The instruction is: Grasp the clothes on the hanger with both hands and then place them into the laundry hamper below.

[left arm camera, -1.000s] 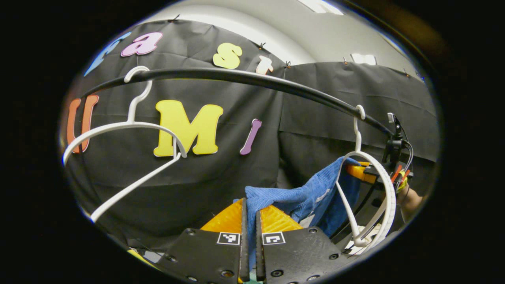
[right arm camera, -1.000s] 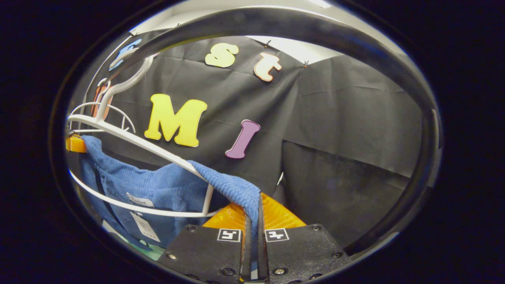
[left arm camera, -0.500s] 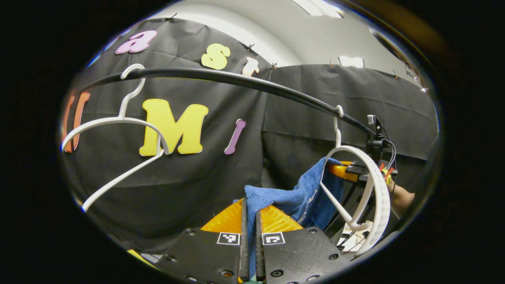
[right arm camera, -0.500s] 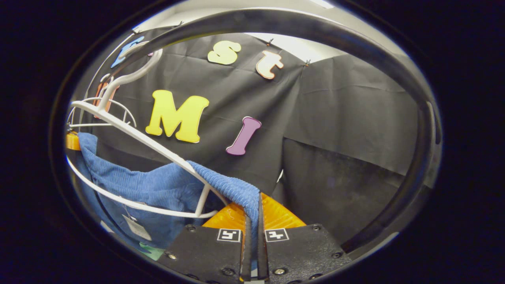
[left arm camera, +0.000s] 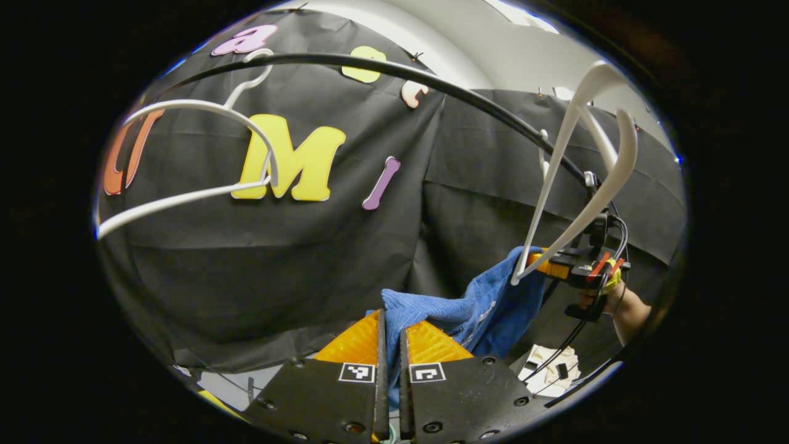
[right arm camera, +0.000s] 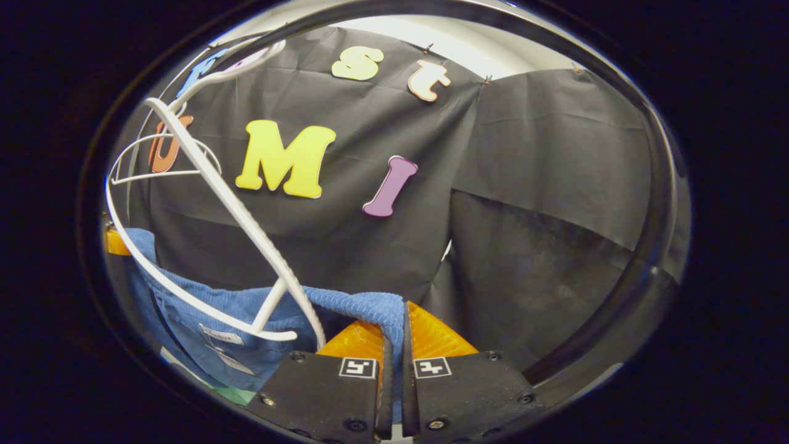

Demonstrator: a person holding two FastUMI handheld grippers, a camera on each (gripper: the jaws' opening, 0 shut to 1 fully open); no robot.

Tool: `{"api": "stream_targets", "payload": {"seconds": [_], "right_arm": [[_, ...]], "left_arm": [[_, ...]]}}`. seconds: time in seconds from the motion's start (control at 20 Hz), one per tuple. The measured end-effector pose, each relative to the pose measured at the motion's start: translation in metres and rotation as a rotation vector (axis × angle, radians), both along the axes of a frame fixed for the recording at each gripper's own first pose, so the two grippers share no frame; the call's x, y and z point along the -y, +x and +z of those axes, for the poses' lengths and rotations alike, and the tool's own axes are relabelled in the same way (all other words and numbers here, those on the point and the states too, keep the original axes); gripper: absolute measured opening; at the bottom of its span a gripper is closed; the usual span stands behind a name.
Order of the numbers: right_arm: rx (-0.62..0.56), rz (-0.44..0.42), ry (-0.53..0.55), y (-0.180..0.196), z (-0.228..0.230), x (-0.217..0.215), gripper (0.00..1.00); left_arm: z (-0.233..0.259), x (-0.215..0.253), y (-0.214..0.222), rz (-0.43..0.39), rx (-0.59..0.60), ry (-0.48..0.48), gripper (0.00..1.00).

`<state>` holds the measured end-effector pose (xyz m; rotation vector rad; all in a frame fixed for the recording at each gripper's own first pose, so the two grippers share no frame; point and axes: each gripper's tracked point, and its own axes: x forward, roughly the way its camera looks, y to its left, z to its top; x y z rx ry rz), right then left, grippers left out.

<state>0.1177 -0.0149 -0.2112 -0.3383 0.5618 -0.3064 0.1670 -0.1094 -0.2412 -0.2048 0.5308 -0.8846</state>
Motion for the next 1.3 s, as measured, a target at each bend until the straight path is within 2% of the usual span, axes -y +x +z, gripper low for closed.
{"api": "stream_targets", "payload": {"seconds": [0.2, 0.45, 0.55, 0.8, 0.95, 1.3], "right_arm": [[-0.027, -0.033, 0.02, -0.002, 0.001, 0.002, 0.09], [-0.04, -0.05, 0.076, -0.004, -0.007, 0.002, 0.09], [-0.054, -0.058, 0.088, -0.005, -0.01, 0.002, 0.09], [-0.122, -0.068, 0.14, -0.013, -0.037, -0.002, 0.09], [-0.161, -0.074, 0.177, -0.037, -0.054, -0.013, 0.09], [-0.285, -0.076, 0.378, -0.082, -0.112, -0.06, 0.09]], "left_arm": [[-0.018, 0.0, -0.015, 0.023, -0.08, -0.006, 0.07], [-0.016, 0.002, -0.033, 0.05, -0.19, -0.131, 0.06], [-0.024, -0.001, -0.038, 0.076, -0.236, -0.154, 0.06], [-0.057, -0.002, -0.059, 0.124, -0.326, -0.123, 0.05], [-0.07, -0.012, -0.078, 0.153, -0.382, -0.098, 0.05], [-0.097, -0.016, -0.121, 0.197, -0.498, -0.053, 0.04]]}}
